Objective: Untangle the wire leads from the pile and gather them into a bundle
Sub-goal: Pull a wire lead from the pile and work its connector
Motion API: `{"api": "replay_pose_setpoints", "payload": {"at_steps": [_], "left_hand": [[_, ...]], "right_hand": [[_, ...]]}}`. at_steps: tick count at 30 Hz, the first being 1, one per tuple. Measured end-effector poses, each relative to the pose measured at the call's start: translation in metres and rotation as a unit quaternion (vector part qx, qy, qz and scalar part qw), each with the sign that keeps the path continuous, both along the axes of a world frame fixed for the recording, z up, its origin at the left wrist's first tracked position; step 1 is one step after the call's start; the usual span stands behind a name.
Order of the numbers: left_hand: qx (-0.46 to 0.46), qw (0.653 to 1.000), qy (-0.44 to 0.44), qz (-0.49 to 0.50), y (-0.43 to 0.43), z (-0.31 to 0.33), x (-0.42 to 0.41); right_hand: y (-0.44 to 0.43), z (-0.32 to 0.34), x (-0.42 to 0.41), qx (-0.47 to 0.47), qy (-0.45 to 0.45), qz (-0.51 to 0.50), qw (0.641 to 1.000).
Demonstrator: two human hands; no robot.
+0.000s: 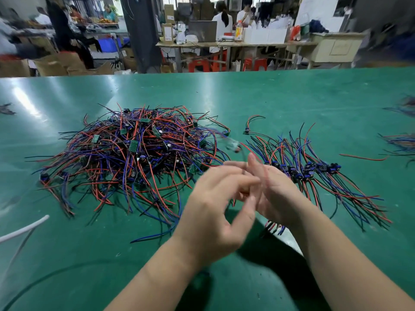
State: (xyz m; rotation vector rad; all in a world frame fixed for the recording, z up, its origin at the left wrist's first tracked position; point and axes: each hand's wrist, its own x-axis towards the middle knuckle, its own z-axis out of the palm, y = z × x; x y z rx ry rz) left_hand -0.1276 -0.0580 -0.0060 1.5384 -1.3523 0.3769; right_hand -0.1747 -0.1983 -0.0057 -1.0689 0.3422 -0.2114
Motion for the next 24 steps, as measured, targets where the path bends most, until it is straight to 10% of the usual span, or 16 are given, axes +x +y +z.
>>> {"api": "replay_pose_setpoints", "payload": {"at_steps": [9,18,24], "left_hand": [[0.080,0.972,0.184,-0.121,-0.001,0.000,-0.011],[0.137,0.881,0.426,-0.152,-0.009,0.009,-0.006],[0.215,0.761,0.563,-0.240,-0.009,0.009,0.012]], "right_hand": [[-0.017,0.006,-0.011,0.102,-0.099,-0.024,0.990],[-0.014,0.007,-0.010,0.098,-0.087,-0.077,0.988],[-0.015,0.006,-0.013,0.114,-0.128,-0.015,0.985]]}}
